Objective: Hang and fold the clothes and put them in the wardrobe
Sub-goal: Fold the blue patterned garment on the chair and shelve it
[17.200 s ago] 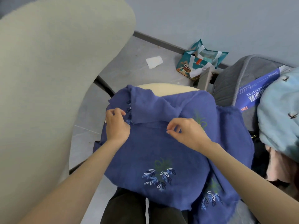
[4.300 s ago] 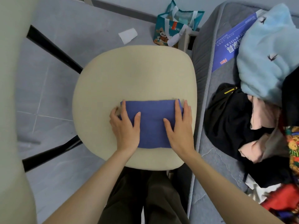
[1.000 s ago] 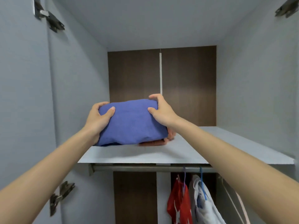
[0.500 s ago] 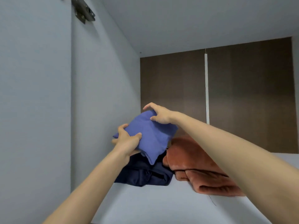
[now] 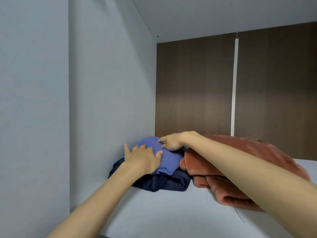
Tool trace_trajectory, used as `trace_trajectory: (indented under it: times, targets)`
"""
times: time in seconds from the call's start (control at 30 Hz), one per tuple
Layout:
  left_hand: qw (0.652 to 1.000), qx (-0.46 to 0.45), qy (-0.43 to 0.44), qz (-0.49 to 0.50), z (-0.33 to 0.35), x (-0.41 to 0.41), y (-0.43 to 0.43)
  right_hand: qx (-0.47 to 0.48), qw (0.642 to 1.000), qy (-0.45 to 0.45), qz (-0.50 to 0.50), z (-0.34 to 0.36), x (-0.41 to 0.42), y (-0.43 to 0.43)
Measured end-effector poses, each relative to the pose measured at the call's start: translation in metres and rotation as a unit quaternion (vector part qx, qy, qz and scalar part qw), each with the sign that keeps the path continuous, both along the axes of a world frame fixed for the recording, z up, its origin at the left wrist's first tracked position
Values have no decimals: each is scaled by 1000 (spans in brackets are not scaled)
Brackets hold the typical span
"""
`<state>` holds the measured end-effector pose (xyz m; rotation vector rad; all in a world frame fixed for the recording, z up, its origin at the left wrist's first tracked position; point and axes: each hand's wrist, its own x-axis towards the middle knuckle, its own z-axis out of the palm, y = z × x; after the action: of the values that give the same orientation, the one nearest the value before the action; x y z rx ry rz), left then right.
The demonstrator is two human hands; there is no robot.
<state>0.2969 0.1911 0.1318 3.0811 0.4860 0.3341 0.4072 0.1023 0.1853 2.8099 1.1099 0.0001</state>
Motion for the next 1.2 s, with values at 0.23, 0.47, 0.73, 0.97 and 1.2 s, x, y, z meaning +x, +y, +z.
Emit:
trace_trajectory:
  times: [0.23,0.47,0.73,0.97,1.2]
  targets:
    - [980,-60,-188,-35,13,-25,-4,180,980,-71,49,18,-38,-45]
    - [944,-112,-288,-117,19,-83,-46,344,929,-124,60,9,-108,-132]
    - [913,-206,-305,-174,3,-169,-122,422,899,-118,7,-21,-214,-237]
    - [902,-219,-287,-237,1,-242,-169,465,875,-118,-63,-37,-305,-295]
    - [867,-247,-277,-333,-19,-320,-193,474,860,-129,-136,-70,-414,-321]
